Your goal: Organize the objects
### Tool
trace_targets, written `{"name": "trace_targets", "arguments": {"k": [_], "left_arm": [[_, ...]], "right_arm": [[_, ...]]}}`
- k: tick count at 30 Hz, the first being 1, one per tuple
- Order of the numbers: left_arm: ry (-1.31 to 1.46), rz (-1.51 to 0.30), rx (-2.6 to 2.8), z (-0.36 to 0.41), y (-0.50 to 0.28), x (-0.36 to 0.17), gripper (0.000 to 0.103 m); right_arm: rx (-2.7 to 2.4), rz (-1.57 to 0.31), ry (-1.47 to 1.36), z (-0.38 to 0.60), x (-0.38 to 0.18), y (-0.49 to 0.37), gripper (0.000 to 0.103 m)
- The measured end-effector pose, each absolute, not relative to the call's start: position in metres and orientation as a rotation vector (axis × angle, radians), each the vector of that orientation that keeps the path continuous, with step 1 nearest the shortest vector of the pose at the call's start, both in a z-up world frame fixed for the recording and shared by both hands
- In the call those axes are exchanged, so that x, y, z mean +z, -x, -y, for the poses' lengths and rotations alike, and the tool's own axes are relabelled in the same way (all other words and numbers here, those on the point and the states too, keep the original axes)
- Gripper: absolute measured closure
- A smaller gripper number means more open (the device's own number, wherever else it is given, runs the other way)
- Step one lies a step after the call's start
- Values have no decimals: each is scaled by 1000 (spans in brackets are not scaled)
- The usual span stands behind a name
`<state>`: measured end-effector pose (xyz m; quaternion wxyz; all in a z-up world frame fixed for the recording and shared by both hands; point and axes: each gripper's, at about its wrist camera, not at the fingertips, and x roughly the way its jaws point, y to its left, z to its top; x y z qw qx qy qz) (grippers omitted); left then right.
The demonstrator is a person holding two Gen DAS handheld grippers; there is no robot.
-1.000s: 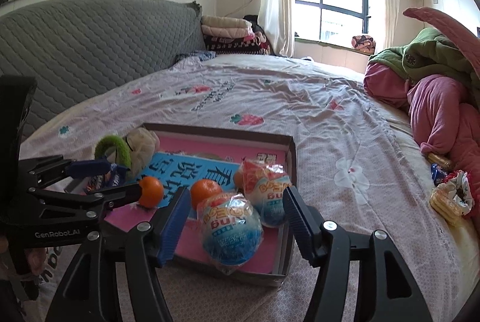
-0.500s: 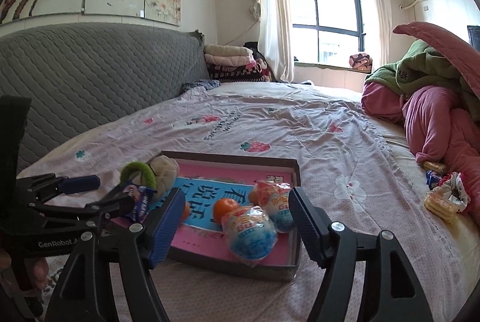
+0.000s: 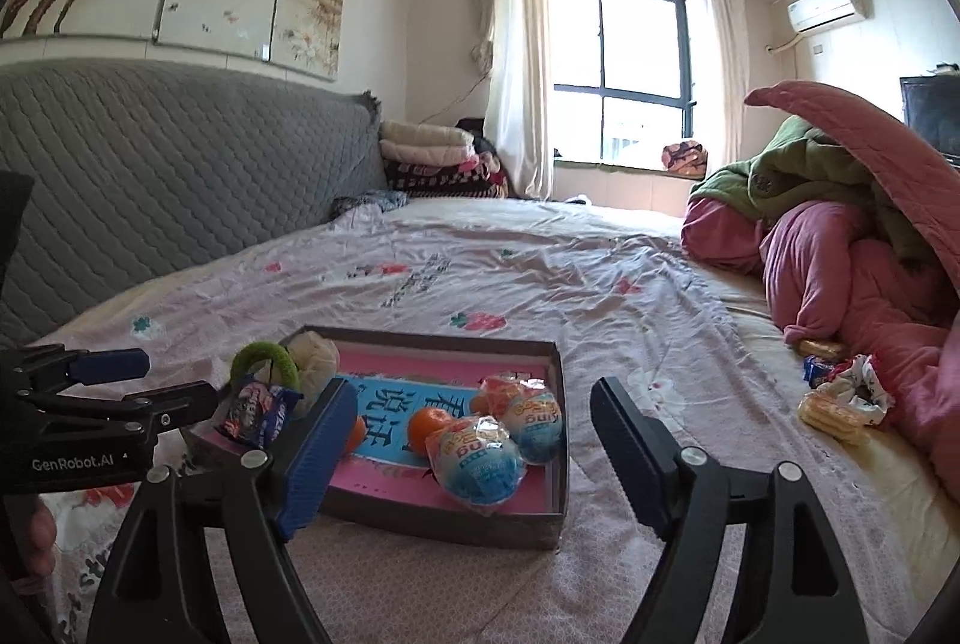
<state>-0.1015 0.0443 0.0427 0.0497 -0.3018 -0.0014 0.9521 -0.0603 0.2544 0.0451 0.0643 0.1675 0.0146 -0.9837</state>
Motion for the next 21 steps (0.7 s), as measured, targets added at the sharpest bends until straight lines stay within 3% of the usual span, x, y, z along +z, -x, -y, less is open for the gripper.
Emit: {"name": "trace_targets", "arguments": {"k": [21], "left_arm": [[958,10,2955,-33,80,33,24]], "right_arm": [[-2964,-19,-519,-238,49,33,21]]}}
